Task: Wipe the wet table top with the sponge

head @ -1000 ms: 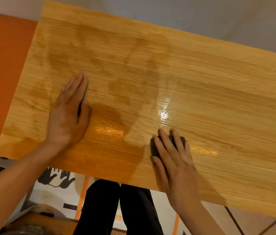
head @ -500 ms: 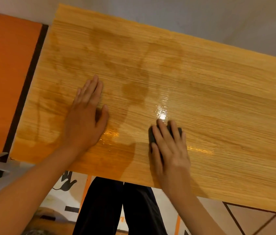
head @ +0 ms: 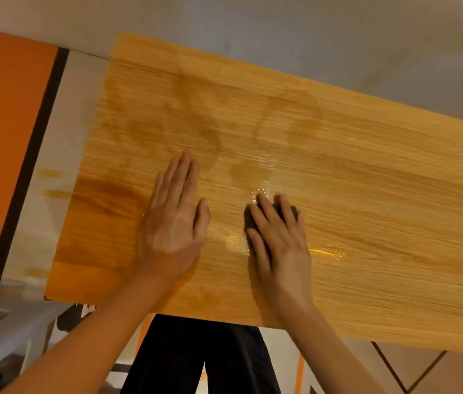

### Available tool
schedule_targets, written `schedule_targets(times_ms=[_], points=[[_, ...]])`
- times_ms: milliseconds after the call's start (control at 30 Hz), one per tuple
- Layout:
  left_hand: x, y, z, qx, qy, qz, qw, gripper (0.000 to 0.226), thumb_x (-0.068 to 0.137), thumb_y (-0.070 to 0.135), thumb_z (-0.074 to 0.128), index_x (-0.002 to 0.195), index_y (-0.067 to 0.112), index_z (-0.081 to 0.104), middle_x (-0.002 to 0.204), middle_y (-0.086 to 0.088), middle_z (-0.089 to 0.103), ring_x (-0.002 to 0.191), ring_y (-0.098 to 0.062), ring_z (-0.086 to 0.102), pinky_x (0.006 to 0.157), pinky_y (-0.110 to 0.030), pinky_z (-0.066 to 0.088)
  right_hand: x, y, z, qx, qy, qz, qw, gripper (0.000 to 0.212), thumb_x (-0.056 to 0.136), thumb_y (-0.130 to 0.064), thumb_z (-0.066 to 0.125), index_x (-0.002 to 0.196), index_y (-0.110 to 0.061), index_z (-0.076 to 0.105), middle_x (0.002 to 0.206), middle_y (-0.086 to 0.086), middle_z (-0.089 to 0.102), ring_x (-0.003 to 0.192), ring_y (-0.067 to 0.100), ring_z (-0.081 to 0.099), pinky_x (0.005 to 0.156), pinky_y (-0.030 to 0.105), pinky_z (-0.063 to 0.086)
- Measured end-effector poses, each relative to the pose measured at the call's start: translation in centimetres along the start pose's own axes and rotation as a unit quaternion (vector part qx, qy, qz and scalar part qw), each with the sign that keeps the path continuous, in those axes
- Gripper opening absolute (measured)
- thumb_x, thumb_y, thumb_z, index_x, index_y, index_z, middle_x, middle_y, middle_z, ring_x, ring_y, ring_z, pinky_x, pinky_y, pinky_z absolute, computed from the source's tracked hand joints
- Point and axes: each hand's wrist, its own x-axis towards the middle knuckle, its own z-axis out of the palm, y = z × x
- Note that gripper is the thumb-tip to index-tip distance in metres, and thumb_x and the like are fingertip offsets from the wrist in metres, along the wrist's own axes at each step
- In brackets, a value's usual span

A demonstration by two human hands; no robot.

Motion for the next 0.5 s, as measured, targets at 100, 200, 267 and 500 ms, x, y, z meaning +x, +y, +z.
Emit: schedule_targets(times_ms=[100, 200, 267, 500], points=[[0.1, 0.1, -0.1, 0.021, -0.007, -0.003, 1.0, 0.06, 0.105, 0.027, 0.038, 0.159, 0.008, 0.024, 0.168, -0.008, 0.019, 0.156, -0.02, 0.015, 0.129, -0.036, 0.008, 7.3, -0.3, 0.5, -0.034, 0.028, 0.03, 0.999, 0.038, 0.104, -0.026, 0.041, 0.141, -0.019, 0.05, 0.151, -0.001, 0.042, 0.148, 0.021, 0.022, 0.123, 0.039, 0.011], [-0.1, 0.1, -0.1, 0.026, -0.018, -0.007, 0.999, 0.06, 0.105, 0.028, 0.036, 0.16, 0.008, 0.02, 0.169, -0.007, 0.016, 0.157, -0.017, 0.012, 0.128, -0.038, 0.01, 9.3, -1.1, 1.4, -0.04, 0.062, 0.08, 0.994, 0.039, 0.105, -0.026, 0.038, 0.142, -0.019, 0.049, 0.153, 0.0, 0.04, 0.149, 0.021, 0.019, 0.122, 0.041, 0.011], [-0.3, 0.2, -0.3, 0.023, -0.024, -0.003, 0.999, 0.06, 0.106, 0.028, 0.035, 0.161, 0.008, 0.019, 0.169, -0.006, 0.015, 0.157, -0.016, 0.01, 0.128, -0.039, 0.012, 5.5, -2.4, 1.8, -0.034, 0.055, 0.09, 0.994, 0.04, 0.105, -0.024, 0.04, 0.144, -0.02, 0.046, 0.154, -0.002, 0.037, 0.15, 0.017, 0.014, 0.123, 0.042, 0.01], [0.0, 0.1, -0.5, 0.013, -0.032, 0.004, 0.999, 0.059, 0.107, 0.029, 0.034, 0.16, 0.005, 0.021, 0.169, -0.009, 0.015, 0.157, -0.019, 0.011, 0.128, -0.04, 0.013, 5.0, -1.8, 1.0, -0.075, -0.002, 0.017, 0.997, 0.041, 0.105, -0.026, 0.038, 0.144, -0.017, 0.046, 0.154, -0.001, 0.037, 0.149, 0.02, 0.017, 0.123, 0.038, 0.005]])
